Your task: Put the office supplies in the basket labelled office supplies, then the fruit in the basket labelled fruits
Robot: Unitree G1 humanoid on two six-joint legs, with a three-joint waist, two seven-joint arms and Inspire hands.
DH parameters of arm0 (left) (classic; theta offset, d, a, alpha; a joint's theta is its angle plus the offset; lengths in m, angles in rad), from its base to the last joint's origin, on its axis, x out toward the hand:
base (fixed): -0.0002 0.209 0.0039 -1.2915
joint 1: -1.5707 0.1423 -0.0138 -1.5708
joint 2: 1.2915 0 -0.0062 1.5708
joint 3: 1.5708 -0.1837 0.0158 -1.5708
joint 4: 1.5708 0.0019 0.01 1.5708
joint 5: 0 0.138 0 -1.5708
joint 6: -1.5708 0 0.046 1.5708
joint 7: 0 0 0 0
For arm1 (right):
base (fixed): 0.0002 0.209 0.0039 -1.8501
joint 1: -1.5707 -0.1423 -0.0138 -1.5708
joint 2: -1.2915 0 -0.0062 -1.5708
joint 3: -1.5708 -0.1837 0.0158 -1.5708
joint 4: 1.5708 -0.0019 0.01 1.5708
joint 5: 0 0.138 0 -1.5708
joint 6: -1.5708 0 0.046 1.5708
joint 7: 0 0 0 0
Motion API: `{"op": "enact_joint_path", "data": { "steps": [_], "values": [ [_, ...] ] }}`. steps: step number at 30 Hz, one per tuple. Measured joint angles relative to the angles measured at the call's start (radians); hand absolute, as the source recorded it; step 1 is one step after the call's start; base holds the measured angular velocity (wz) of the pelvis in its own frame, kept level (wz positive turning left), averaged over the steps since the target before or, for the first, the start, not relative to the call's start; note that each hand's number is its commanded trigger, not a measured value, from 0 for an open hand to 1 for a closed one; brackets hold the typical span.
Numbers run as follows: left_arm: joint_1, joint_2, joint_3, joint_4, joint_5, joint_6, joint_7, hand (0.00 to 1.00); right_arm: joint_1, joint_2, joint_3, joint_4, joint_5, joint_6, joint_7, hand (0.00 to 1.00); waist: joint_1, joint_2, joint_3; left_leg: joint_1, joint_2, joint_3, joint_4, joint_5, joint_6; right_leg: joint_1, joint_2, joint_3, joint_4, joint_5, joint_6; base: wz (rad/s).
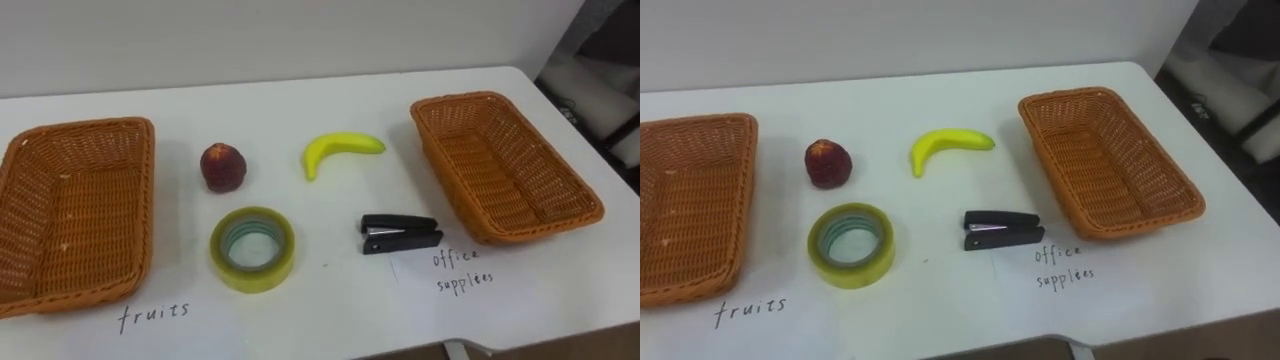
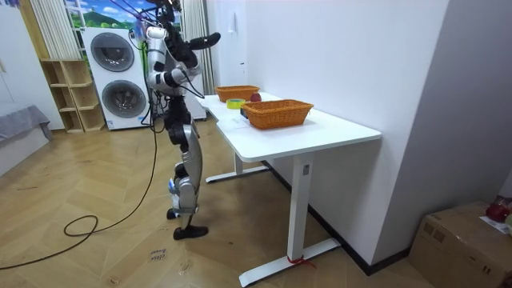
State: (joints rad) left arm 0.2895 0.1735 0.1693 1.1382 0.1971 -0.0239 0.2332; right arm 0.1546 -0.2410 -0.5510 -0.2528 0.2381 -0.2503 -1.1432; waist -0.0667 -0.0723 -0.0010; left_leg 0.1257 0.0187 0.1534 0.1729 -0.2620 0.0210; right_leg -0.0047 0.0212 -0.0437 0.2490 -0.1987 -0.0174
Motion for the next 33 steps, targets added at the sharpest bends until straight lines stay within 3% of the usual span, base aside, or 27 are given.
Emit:
{"op": "enact_joint_path", "data": {
  "steps": [4,10,24,33],
  "values": [
    [0.010,0.001,0.000,0.000,0.015,0.004,-0.002,0.00,-0.014,0.000,0.000,-0.003,-0.026,0.000,-0.001,0.00,0.009,-0.014,-0.0008,0.001,0.000,-0.018,-0.001,0.000,0.000,0.012,-0.001,-0.016,-0.012,0.002,0.000,0.10],
    [0.007,0.001,0.001,0.000,0.053,0.004,-0.008,0.00,-0.060,0.000,0.003,-0.013,-0.165,0.000,0.018,0.00,0.023,-0.012,-0.0043,0.006,0.001,-0.025,-0.004,0.000,0.000,0.026,-0.002,-0.031,-0.014,0.003,0.000,0.06],
    [0.006,-0.003,-0.001,0.001,0.080,0.025,-0.032,0.00,-0.155,-0.004,0.083,-0.056,-0.173,0.004,0.166,0.00,0.045,-0.006,0.0018,0.007,0.002,-0.034,0.005,0.000,0.000,0.037,-0.006,-0.053,-0.015,0.005,-0.001,0.02],
    [0.006,-0.005,0.000,0.001,0.080,0.027,-0.051,0.00,-0.171,-0.013,0.133,-0.072,-0.209,0.005,0.209,0.00,0.052,-0.008,-0.0001,0.009,0.002,-0.034,0.006,0.000,0.000,0.041,-0.005,-0.054,-0.027,0.007,-0.001,0.00]
  ]
}}
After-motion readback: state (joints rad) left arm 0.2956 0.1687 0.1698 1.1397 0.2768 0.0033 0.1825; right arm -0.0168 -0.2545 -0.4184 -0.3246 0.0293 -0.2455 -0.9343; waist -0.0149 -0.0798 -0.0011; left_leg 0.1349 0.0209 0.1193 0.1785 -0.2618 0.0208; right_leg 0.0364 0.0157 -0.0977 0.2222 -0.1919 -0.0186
